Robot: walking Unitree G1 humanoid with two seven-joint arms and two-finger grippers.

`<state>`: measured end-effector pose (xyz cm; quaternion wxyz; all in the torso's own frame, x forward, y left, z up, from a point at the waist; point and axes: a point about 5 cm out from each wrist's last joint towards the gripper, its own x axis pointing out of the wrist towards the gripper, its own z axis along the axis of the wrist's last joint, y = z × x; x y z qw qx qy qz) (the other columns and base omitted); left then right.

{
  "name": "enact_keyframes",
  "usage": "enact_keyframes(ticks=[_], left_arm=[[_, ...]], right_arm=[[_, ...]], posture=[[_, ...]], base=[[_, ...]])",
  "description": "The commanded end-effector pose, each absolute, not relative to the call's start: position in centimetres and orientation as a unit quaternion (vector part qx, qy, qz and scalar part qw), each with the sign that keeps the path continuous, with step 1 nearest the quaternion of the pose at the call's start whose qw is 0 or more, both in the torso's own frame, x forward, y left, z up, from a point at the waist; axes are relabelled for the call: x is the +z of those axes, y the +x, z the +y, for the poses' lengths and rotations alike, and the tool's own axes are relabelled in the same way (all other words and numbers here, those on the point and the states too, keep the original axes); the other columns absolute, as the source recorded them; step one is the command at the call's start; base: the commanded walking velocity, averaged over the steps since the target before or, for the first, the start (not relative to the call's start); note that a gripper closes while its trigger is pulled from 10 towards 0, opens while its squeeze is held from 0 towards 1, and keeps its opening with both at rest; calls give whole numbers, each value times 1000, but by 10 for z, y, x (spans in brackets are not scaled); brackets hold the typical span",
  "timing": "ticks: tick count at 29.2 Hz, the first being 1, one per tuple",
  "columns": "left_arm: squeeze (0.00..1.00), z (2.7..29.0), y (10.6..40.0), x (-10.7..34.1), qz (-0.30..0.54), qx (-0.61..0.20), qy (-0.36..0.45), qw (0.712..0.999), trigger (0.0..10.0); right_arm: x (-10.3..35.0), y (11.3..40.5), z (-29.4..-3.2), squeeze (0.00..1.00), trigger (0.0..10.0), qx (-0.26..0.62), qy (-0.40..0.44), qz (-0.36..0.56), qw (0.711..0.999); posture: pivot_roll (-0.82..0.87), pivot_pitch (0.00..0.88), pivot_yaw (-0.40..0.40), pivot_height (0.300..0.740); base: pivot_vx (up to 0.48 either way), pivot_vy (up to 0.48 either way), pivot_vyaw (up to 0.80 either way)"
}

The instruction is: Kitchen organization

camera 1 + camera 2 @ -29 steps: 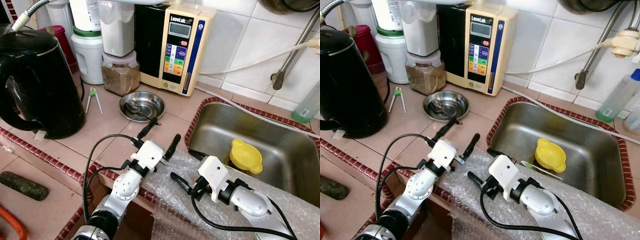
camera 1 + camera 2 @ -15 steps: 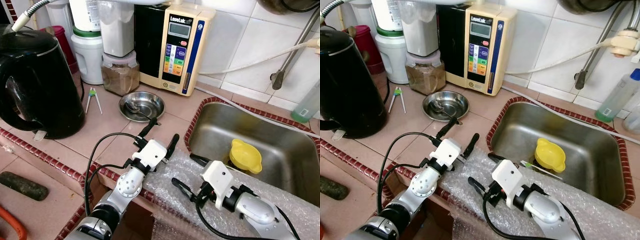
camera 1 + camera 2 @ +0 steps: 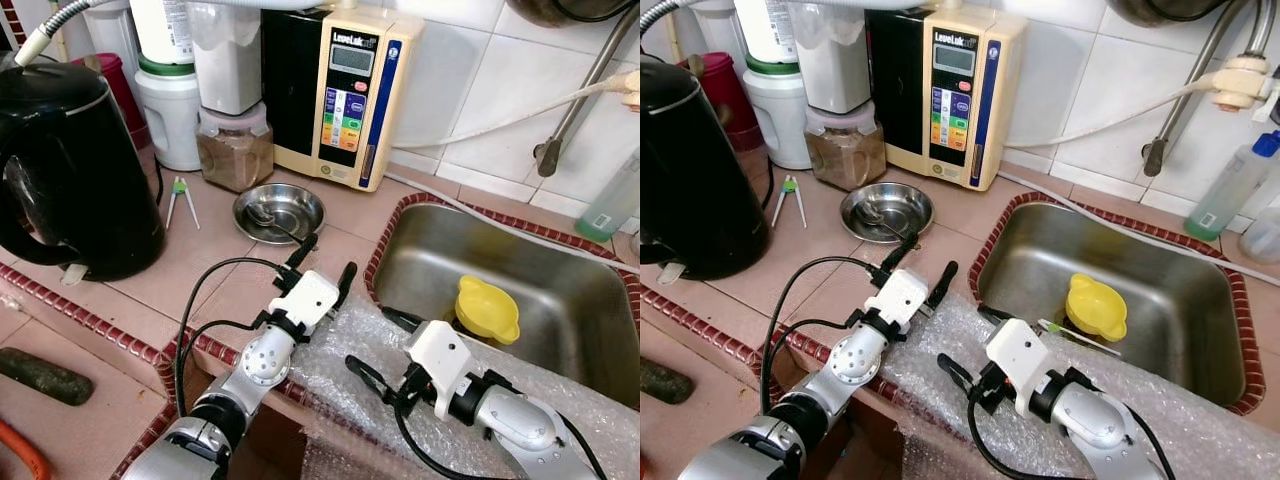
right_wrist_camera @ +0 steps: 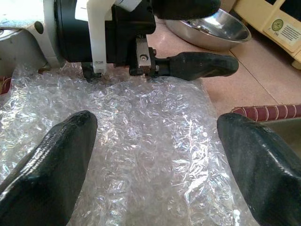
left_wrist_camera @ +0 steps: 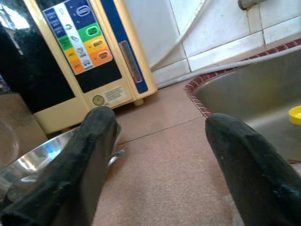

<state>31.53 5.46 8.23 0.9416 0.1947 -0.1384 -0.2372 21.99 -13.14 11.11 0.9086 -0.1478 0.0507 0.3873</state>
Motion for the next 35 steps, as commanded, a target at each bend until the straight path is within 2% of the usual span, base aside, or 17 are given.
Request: enact_keyframes(ticks=[1, 35], left_arm=[[0, 52, 315, 79, -126, -243, 196, 942, 0], [0, 62, 318, 75, -113, -226, 223, 942, 0]], right_arm=[[117, 221, -134, 0, 10000, 379, -147, 43, 913], [115, 224, -131, 0, 10000, 374, -159, 41, 913]], posture=[[17, 0, -32, 740], [30, 0, -31, 740]], base=[[0, 0, 0], [0, 0, 0]])
